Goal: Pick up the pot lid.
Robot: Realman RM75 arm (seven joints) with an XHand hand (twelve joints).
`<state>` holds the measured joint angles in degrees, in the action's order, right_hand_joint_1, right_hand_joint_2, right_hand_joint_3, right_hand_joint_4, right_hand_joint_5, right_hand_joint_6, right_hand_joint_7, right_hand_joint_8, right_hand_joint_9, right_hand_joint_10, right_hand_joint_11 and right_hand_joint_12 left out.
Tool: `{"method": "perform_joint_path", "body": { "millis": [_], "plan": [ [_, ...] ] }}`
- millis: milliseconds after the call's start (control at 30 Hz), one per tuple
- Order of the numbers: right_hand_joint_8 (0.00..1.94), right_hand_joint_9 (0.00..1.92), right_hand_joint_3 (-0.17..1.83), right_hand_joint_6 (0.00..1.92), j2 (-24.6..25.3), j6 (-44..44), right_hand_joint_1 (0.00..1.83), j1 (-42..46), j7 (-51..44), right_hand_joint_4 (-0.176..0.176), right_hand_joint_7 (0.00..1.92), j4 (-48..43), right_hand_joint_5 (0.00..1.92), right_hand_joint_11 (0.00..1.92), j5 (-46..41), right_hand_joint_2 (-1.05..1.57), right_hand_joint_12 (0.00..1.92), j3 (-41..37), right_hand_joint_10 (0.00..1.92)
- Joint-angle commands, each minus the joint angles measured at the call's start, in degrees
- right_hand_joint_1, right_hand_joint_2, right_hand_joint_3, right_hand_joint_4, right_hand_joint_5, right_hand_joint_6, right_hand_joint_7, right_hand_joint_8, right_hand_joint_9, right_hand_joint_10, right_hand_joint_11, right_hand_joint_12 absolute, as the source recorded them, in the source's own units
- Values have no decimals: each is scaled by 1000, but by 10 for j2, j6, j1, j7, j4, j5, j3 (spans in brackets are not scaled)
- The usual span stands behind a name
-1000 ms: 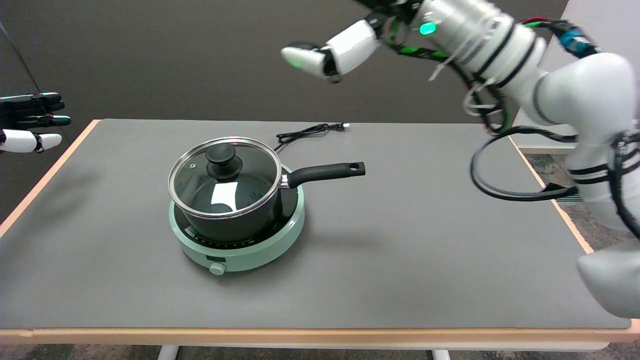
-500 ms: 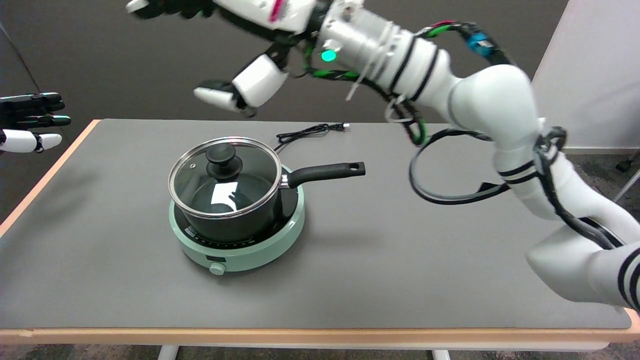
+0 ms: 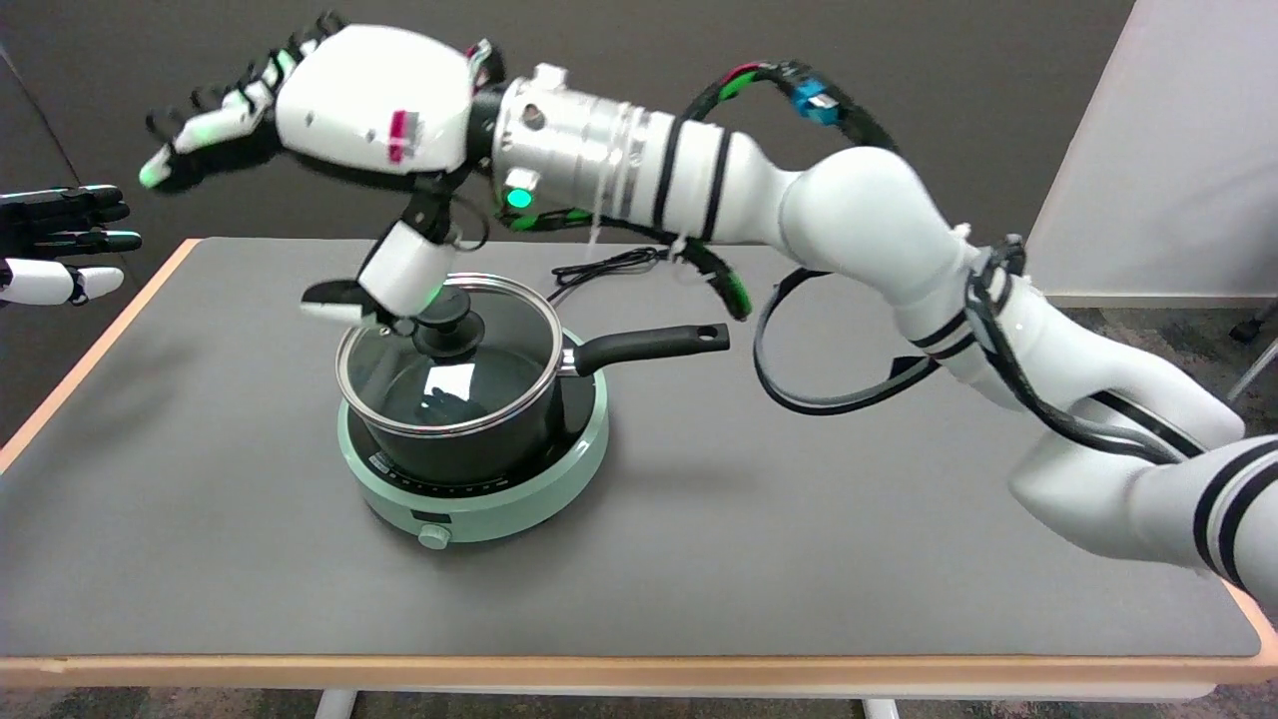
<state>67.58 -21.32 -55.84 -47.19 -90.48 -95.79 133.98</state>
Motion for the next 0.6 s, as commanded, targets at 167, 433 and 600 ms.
{"method": "perform_joint_path", "body": {
  "millis": [167, 433, 600],
  "plan": [
    [181, 578, 928, 178, 59, 5, 721, -94, 1, 130, 519, 186, 396, 458, 16, 499, 937, 145, 325],
    [182, 575, 945, 185, 49, -4, 766, -95, 1, 138, 525, 207, 417, 454, 16, 502, 921, 145, 323],
    [183, 582, 950, 191, 32, -27, 773, -93, 1, 142, 537, 188, 432, 455, 18, 507, 920, 145, 328]
  ]
}}
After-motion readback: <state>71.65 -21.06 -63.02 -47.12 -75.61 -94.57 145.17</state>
